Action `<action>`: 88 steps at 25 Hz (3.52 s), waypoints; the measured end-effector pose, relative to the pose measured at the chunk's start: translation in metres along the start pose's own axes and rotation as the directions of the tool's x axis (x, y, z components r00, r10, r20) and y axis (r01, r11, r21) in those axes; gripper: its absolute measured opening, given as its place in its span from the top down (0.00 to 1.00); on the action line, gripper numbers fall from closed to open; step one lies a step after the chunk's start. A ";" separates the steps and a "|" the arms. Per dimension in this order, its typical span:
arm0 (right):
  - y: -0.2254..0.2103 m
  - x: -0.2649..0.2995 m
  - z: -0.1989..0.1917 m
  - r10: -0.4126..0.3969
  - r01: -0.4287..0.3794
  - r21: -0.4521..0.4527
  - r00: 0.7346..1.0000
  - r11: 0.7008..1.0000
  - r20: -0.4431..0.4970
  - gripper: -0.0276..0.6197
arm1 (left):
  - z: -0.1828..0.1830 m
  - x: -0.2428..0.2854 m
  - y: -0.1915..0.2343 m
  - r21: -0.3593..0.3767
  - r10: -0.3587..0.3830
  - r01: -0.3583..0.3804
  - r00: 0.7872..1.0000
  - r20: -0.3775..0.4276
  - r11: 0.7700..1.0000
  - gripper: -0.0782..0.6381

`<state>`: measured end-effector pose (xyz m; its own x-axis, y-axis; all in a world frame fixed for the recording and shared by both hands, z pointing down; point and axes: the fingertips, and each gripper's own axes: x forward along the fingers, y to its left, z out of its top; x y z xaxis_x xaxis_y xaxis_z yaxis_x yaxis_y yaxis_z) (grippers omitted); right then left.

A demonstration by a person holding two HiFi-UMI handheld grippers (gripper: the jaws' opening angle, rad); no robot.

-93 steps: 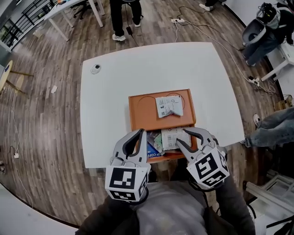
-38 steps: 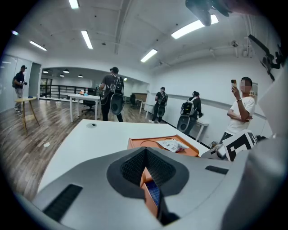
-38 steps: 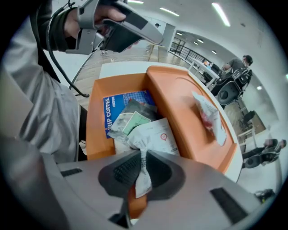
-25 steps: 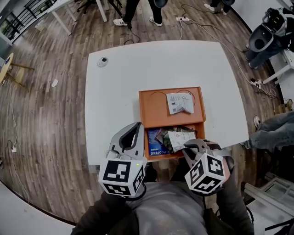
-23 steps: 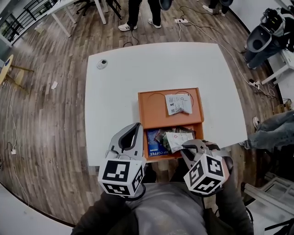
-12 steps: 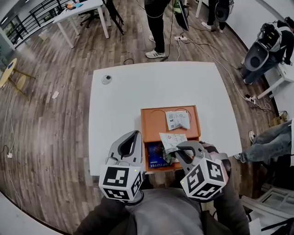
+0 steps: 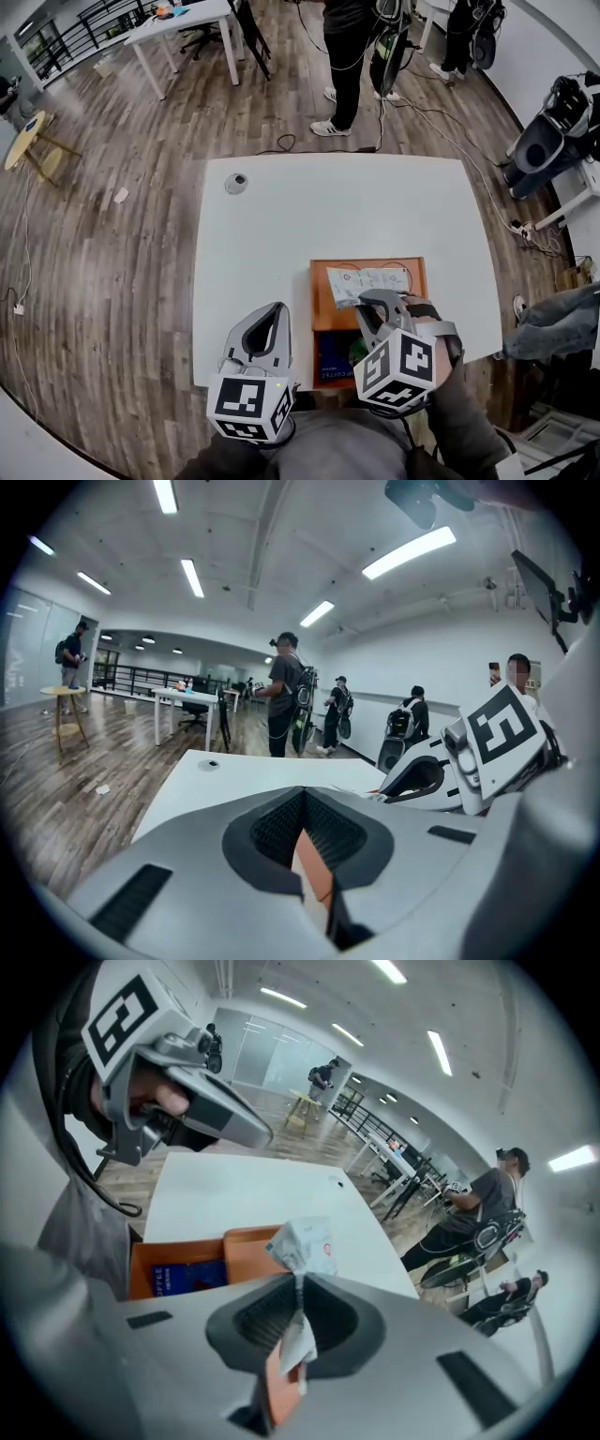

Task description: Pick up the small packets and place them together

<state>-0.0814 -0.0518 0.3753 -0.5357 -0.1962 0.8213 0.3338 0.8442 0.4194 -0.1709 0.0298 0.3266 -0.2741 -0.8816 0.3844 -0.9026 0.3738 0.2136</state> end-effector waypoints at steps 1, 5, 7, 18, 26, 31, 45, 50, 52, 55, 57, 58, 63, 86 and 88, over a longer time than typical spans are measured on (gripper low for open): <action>0.000 0.007 -0.001 -0.001 0.001 -0.006 1.000 1.000 -0.016 0.91 | -0.002 0.000 0.004 -0.009 0.009 -0.009 1.000 -0.006 1.000 0.90; 0.003 0.029 0.003 0.042 -0.042 0.000 0.998 0.999 -0.044 0.88 | -0.003 0.002 0.023 -0.048 0.027 -0.027 0.999 -0.020 0.998 0.90; 0.009 0.037 0.004 0.077 -0.076 0.017 0.996 0.997 -0.043 0.84 | -0.002 0.000 0.028 -0.067 0.024 -0.025 1.000 -0.017 0.997 0.90; 0.026 0.029 0.014 0.111 -0.111 0.080 0.994 0.991 0.007 0.66 | -0.005 -0.013 0.035 -0.050 0.009 -0.010 1.000 -0.009 0.999 0.90; 0.002 -0.029 -0.009 -0.077 0.067 0.169 0.996 0.983 0.051 0.66 | 0.006 -0.014 -0.011 0.012 -0.087 0.087 0.996 0.021 0.996 0.90; 0.012 -0.050 -0.056 -0.106 0.100 0.263 0.994 0.960 0.011 0.66 | -0.001 -0.009 -0.050 0.056 -0.154 0.154 0.988 -0.004 0.986 0.90; 0.099 -0.019 -0.065 0.185 -0.204 0.318 0.979 0.926 0.090 0.66 | -0.034 -0.001 -0.073 0.068 -0.173 0.179 0.981 -0.089 0.981 0.90; 0.115 0.003 -0.058 0.284 -0.297 0.291 0.955 0.909 0.085 0.62 | -0.039 -0.003 -0.055 0.044 -0.134 0.139 0.987 -0.090 0.989 0.90; 0.121 0.011 -0.057 0.317 -0.326 0.284 0.945 0.902 0.077 0.57 | -0.041 -0.004 -0.047 0.035 -0.118 0.122 0.989 -0.092 0.992 0.90; 0.124 0.023 -0.057 0.345 -0.348 0.287 0.936 0.892 0.064 0.52 | -0.041 -0.003 -0.037 0.025 -0.099 0.102 0.990 -0.097 0.994 0.90; 0.126 0.032 -0.062 0.356 -0.350 0.291 0.934 0.890 0.036 0.51 | -0.041 -0.001 -0.031 0.020 -0.090 0.093 0.991 -0.102 0.995 0.90; 0.127 0.037 -0.066 0.360 -0.348 0.292 0.933 0.891 0.012 0.51 | -0.042 0.000 -0.028 0.018 -0.087 0.090 0.991 -0.104 0.996 0.90; 0.129 0.050 -0.077 0.381 -0.357 0.283 0.924 0.890 -0.031 0.51 | -0.048 0.006 -0.016 0.010 -0.071 0.073 0.990 -0.119 0.997 0.90; 0.130 -0.010 -0.032 0.302 -0.318 0.219 0.948 0.922 0.106 0.94 | -0.038 -0.013 -0.032 0.038 -0.102 0.105 0.991 -0.083 0.994 0.90; 0.128 -0.022 -0.029 0.282 -0.306 0.229 0.950 0.924 0.130 0.94 | -0.035 -0.016 -0.038 0.044 -0.108 0.112 0.991 -0.075 0.993 0.90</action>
<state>-0.0040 0.0461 0.4224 -0.5155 0.1167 0.8489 0.2949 0.9543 0.0479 -0.1208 0.0402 0.3439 -0.1489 -0.8926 0.4255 -0.9414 0.2596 0.2152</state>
